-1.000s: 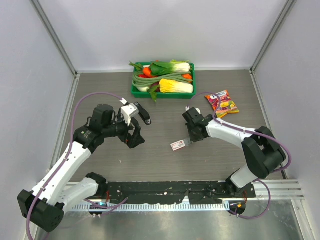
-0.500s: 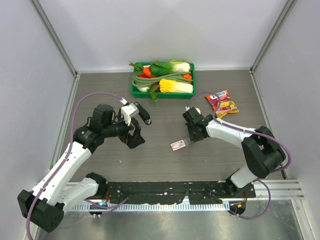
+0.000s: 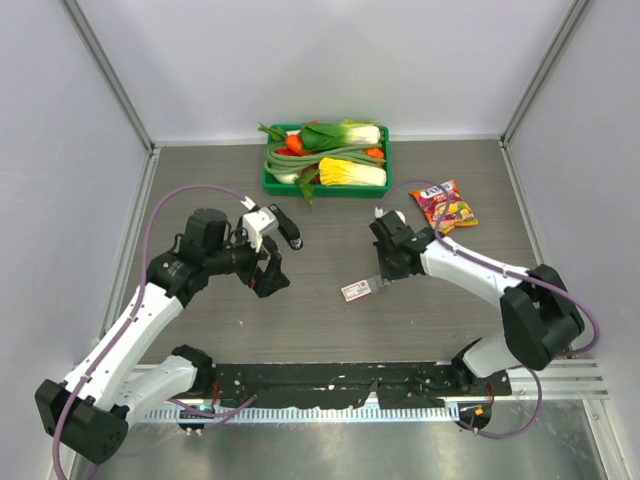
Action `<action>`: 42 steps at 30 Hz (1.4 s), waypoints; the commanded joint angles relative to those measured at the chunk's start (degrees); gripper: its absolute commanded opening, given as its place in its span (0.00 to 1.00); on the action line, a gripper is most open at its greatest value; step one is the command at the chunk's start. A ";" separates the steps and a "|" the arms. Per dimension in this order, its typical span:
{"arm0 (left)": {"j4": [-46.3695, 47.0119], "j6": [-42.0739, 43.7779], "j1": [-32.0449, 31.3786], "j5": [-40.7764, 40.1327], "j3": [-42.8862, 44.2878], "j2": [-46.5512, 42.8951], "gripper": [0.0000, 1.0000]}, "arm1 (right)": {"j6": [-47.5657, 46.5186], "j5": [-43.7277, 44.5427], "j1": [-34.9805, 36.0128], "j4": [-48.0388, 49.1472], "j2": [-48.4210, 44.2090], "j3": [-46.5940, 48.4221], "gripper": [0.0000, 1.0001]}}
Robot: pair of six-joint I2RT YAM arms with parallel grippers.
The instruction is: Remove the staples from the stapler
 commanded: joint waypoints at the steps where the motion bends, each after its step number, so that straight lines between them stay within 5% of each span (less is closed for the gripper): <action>1: 0.79 4.73 -0.10 2.21 1.03 1.34 1.00 | 1.51 -0.79 -0.24 -2.44 -6.65 5.50 0.02; 7: 0.70 9.92 -3.08 2.40 2.96 8.26 1.00 | 1.77 -0.96 -4.01 -1.41 -5.69 4.64 0.06; 10: -1.39 10.27 -6.42 -2.17 7.52 13.90 1.00 | 2.30 -3.41 -7.44 2.36 -5.95 1.83 0.19; 17: -12.13 14.14 -12.49 -8.86 23.78 31.13 1.00 | 4.58 -13.53 -13.07 8.62 -6.75 -3.45 0.24; 23: -9.84 12.12 -12.85 -9.74 22.47 30.26 1.00 | 5.38 -15.46 -13.69 13.01 -4.64 -7.32 0.23; 42: -27.76 15.88 -13.37 -17.30 29.33 33.17 1.00 | 7.31 -16.43 -14.04 18.20 -2.70 -12.85 0.15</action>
